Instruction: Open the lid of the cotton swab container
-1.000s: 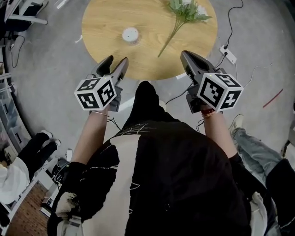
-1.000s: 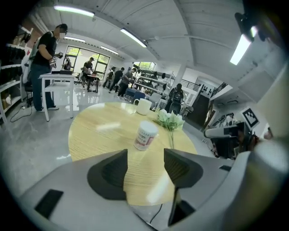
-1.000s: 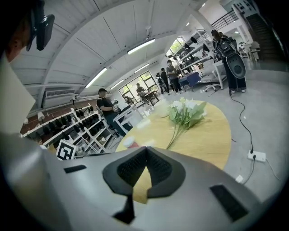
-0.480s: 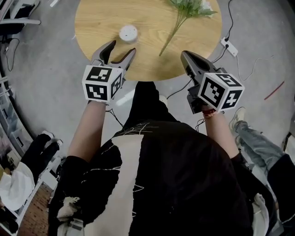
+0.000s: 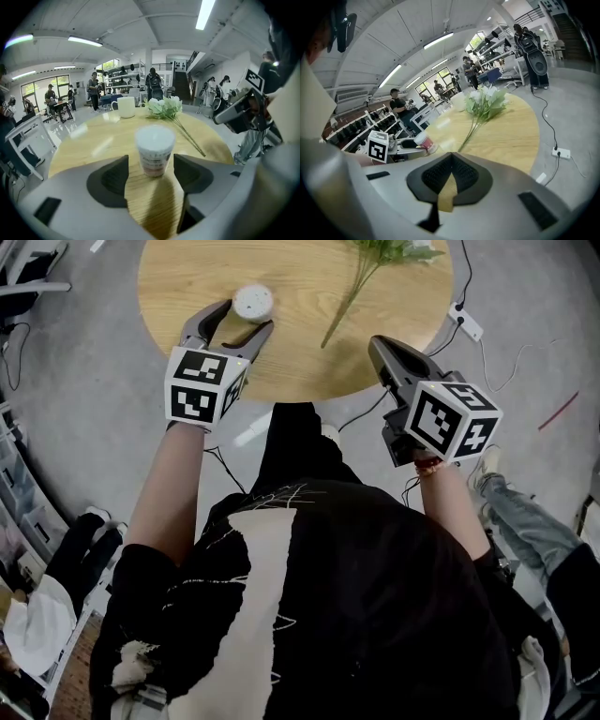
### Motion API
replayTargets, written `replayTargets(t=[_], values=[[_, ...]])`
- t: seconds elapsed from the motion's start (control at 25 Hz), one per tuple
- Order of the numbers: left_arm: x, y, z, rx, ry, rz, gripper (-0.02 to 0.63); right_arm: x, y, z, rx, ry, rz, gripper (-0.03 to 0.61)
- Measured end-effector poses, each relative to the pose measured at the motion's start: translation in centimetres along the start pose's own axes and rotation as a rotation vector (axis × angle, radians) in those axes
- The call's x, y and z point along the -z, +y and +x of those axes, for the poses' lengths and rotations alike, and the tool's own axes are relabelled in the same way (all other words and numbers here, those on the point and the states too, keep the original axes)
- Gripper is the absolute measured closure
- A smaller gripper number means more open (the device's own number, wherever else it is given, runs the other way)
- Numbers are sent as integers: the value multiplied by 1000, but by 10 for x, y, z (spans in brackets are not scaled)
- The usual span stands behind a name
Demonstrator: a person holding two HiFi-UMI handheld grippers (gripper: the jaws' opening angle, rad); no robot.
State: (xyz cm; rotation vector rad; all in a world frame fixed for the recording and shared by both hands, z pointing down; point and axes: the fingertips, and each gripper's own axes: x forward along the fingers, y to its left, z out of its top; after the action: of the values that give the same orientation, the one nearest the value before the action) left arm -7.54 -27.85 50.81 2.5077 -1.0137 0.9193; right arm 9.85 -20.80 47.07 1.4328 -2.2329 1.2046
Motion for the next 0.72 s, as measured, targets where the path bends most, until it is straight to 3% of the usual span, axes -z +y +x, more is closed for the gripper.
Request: replayTargets(t=[0.2, 0.72], values=[[-2, -2, 5, 25, -25, -1, 302, 2, 1, 1, 5, 2, -1, 572], [-5, -5, 10, 36, -127, -101, 348, 15, -8, -15, 24, -2, 5, 572]])
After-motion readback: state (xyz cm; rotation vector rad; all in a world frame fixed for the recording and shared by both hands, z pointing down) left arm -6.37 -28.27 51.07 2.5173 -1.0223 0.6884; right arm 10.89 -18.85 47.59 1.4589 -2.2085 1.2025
